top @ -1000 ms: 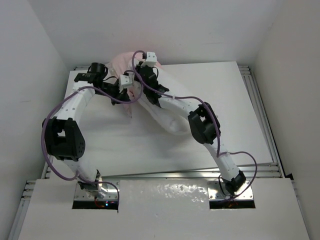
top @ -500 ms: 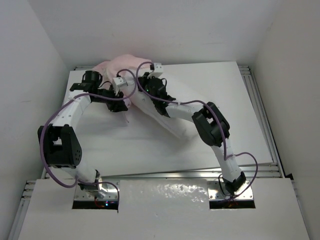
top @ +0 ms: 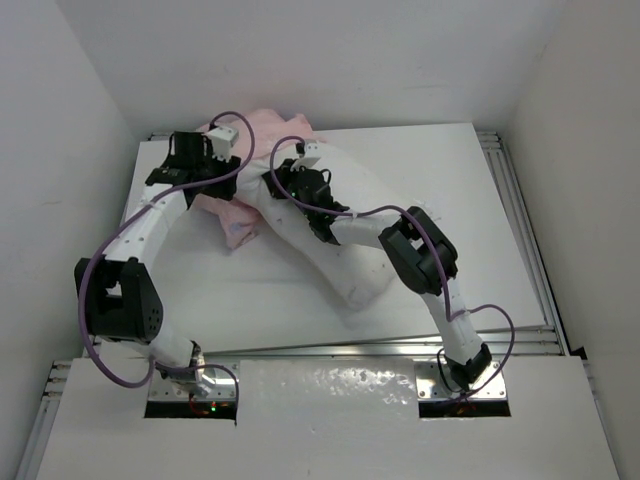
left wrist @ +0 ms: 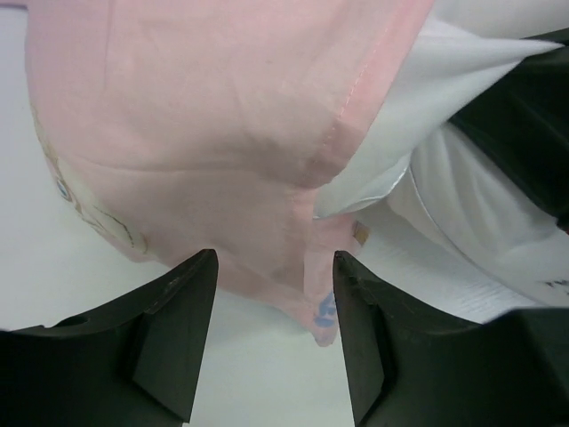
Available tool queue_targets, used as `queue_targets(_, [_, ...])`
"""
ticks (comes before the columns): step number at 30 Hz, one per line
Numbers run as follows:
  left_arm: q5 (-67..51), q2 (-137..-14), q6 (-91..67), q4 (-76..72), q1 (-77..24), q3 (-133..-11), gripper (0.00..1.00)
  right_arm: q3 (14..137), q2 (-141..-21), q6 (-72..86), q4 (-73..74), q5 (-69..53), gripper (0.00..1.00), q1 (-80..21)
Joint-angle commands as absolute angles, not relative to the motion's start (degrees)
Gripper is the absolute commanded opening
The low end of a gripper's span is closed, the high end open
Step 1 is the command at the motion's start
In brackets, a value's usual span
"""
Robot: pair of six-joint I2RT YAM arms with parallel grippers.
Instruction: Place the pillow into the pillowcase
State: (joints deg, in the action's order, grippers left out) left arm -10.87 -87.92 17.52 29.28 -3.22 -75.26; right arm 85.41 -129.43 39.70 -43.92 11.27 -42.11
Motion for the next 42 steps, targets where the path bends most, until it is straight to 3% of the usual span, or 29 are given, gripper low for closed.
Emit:
queue_targets(1, [-0.27, -87.98, 13.01, 25.31, -4.83, -74.18, 0.52, 84.47, -129.90, 40.52, -44.12, 12.30, 0.00, -40.78])
queue_targets(6, [3.07, -87.98, 14.15, 23.57, -5.45, -72.87, 0.51, 83.76, -129.81, 40.78, -45.00, 12.57, 0.00, -40.78])
queue_targets(10, [6.50, -90.34, 15.12, 19.61, -6.24, -71.37, 0.21, 83.67, -129.90, 40.79, -45.26, 11.34, 0.00, -40.87])
queue_targets(11, [6.85, -90.53, 15.29, 18.38, -6.33, -71.37, 0.06, 83.50, -129.82, 40.35, -45.18, 11.08, 0.00, -41.04])
queue_targets(12, [6.51, -90.53, 15.47, 18.11, -6.33, -71.72, 0.00, 82.89, -129.38, 39.38, -45.26, 10.81, 0.00, -41.13])
queue_targets(14, [4.06, -90.35, 16.08, 18.37, -6.33, -72.68, 0.00, 82.27, -129.03, 38.59, -45.52, 9.85, 0.00, -41.31])
queue_targets(20, [-23.07, -89.38, 21.70, 29.14, -8.96, -82.06, 0.00, 82.26, -127.71, 37.44, -48.69, 6.16, 0.00, -42.54])
queue_targets(26, [-32.58, -91.23, 26.10, 39.45, -16.25, -91.22, 0.00, 87.18, -126.91, 37.36, -51.06, 5.54, 0.00, -43.15])
queue_targets(32, [-41.91, -93.43, 26.36, 40.60, -17.23, -96.51, 0.00, 90.97, -127.96, 39.63, -50.10, 13.08, 0.00, -43.59])
queue_targets(38, [-31.30, -90.45, 19.90, 35.35, -11.45, -88.52, 0.00, 81.51, -126.57, 40.42, -53.86, 11.87, 0.00, -43.33])
queue_targets(41, [-19.11, -88.69, 15.13, 31.82, -6.77, -88.50, 0.09, 77.10, -125.07, 42.70, -56.25, 11.43, 0.00, -43.42])
queue_targets(42, [-15.16, -88.59, 15.20, 31.56, -6.77, -88.59, 0.20, 76.82, -125.07, 43.32, -56.60, 10.99, 0.00, -43.33])
